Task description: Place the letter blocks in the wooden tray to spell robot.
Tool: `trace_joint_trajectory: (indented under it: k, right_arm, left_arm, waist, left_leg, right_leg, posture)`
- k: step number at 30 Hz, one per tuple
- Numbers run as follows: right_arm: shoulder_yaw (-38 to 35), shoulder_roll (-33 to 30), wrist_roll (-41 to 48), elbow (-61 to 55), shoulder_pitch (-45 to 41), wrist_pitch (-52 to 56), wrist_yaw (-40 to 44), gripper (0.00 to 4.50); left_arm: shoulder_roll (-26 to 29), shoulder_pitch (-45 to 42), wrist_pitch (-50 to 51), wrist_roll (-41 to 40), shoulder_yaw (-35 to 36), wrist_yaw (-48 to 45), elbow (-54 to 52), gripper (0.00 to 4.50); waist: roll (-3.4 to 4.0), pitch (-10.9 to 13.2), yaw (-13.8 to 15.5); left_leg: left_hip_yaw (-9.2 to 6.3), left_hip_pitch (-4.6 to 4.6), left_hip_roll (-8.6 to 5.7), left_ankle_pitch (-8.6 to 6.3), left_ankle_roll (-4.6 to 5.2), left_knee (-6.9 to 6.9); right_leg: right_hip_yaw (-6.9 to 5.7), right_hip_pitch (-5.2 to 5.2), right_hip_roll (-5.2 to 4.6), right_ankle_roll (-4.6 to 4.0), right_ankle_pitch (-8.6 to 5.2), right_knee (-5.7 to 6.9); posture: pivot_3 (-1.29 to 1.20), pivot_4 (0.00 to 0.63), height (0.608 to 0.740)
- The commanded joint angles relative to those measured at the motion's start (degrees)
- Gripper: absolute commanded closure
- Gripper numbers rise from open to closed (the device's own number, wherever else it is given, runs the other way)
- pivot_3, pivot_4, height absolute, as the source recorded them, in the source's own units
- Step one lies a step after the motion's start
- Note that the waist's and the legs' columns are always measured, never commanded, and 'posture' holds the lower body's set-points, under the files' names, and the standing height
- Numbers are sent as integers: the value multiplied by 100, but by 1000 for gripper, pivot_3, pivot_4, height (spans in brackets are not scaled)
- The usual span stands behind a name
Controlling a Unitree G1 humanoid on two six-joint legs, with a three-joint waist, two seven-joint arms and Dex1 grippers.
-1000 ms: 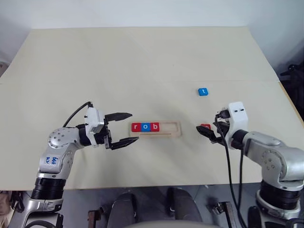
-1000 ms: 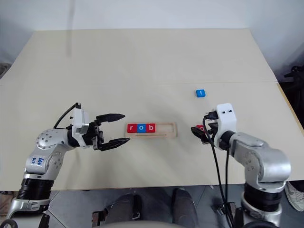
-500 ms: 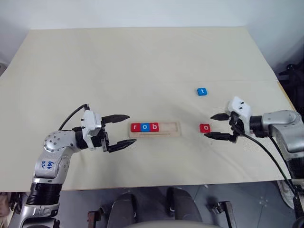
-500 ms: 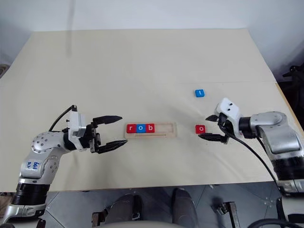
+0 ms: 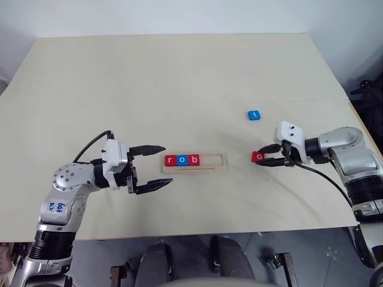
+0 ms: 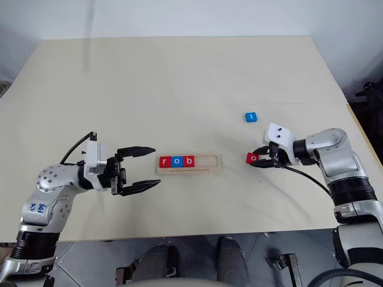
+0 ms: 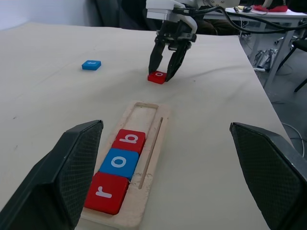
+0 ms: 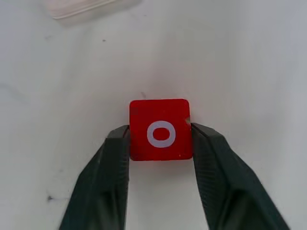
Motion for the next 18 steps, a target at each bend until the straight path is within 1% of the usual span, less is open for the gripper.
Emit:
trace_joint_trajectory:
  k: [1, 5, 7, 13, 18]
  right_arm:
    - [-31, 91, 115, -570, -120, 389, 108, 3048]
    - [94, 318, 364, -1392, -344, 1204, 249, 3048]
    - [243, 570, 331, -1637, -513, 1458, 142, 3048]
    - [669, 1192, 11, -1605, -875, 1701, -252, 3048]
    - [866, 1434, -67, -1603, -940, 1675, -301, 3048]
  left_arm:
    - [89, 40, -28, -149, 158, -45, -242, 0]
    - [110, 67, -37, -157, 181, -64, -219, 0]
    - [101, 89, -41, -140, 197, -37, -206, 0]
    - [32, 173, -53, -110, 196, 92, -272, 0]
    - [9, 328, -66, -102, 240, 241, -389, 0]
  waist:
    - [0, 0, 0]
    - [2, 1, -4]
    - [2, 1, 2]
    - [1, 1, 17]
    - [2, 1, 7]
  left_leg:
    - [0, 0, 0, 0, 0, 0]
    - [0, -1, 0, 0, 0, 0]
    - [0, -1, 0, 0, 0, 0]
    - [-1, -6, -1, 0, 0, 0]
    - [-1, -8, -1, -1, 1, 1]
  right_leg:
    - [0, 0, 0, 0, 0, 1]
    - [1, -2, 0, -1, 1, 8]
    - [1, -3, 0, -2, 1, 27]
    - [-1, -4, -2, -2, 1, 28]
    - [-1, -5, -1, -1, 1, 28]
  posture:
    - [0, 150, 740]
    - [0, 150, 740]
    - [0, 150, 740]
    - [0, 150, 740]
    - [0, 150, 740]
